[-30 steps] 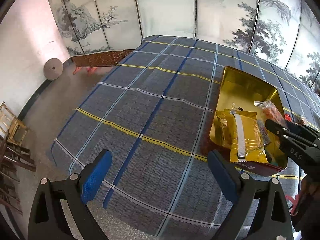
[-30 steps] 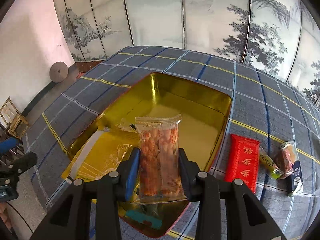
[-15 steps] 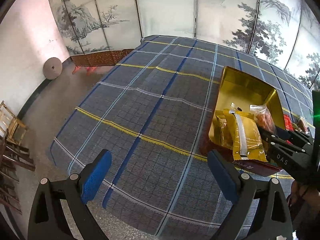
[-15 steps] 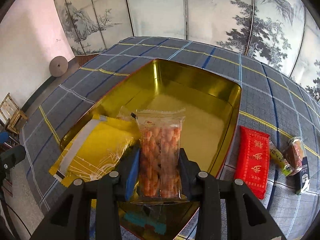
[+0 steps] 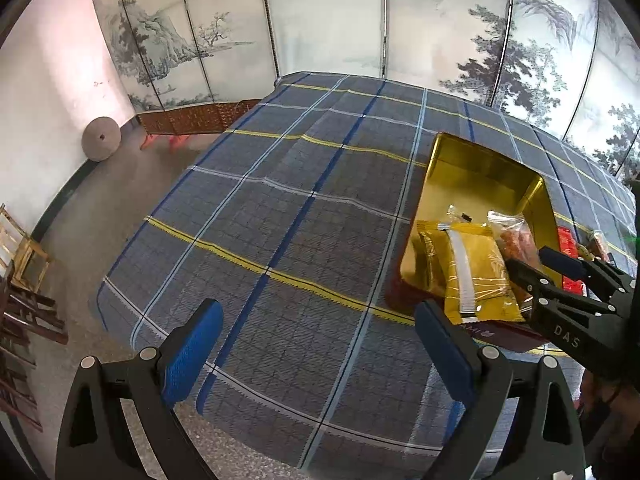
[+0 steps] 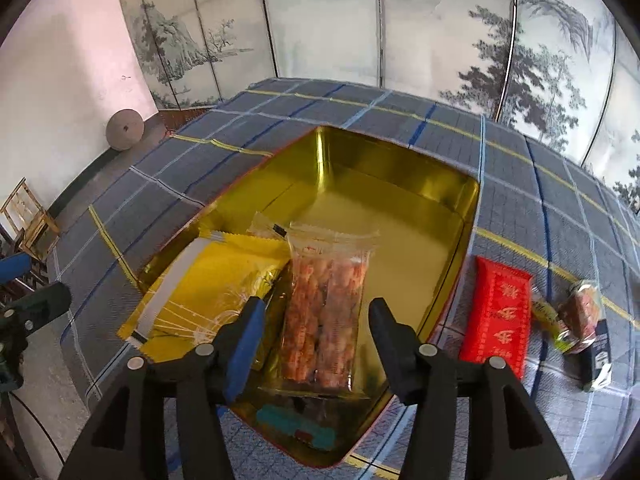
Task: Organize snacks
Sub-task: 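Carry the orange snack bag into the tin and open the right gripper, then grasp the blue soda cracker pack with the right gripper and lift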
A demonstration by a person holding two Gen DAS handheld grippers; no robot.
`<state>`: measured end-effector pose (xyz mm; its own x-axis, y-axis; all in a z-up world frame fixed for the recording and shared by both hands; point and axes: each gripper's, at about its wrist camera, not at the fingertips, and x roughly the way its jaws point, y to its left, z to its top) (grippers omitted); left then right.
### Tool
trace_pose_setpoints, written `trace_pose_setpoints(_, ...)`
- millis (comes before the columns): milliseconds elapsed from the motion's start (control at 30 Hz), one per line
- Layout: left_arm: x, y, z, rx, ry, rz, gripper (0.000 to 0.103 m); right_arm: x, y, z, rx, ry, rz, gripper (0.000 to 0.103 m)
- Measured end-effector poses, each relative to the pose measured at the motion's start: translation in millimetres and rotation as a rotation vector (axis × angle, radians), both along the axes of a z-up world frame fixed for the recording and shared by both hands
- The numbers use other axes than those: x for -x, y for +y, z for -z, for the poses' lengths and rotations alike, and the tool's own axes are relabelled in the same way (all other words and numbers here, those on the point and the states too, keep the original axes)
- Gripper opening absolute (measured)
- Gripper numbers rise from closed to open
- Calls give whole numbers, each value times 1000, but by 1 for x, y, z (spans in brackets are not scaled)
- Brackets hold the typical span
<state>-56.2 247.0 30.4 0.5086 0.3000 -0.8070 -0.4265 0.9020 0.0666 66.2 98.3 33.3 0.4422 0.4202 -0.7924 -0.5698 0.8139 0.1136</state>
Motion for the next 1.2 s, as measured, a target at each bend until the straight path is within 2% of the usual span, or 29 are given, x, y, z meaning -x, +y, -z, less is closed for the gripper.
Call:
trace_pose_setpoints(200,-9,-16,-5,-4,-9,33,95,3,-23,-20,-56,-22,-5,57)
trace_pose_setpoints(400,-22,-44,-8,-2,-11,91,95,-12,-72,-28,-67,-52,66,57)
trace_pose_setpoints(667,-44,-85,-6,-4,1,179,95,-48,-171,-9,0,-46,241,57)
trace_pose_setpoints(833,-59,-116,-5,-8,11,240,95,-65,-224,4,31,-36,303,58)
trace_pose_setpoints(1000,-73,-145,-2,-6,22,295,95,-78,-247,18,53,-15,317,60)
trace_pose_setpoints(1200,-94,-181,7,18,42,349,95,-93,-245,38,64,13,264,60)
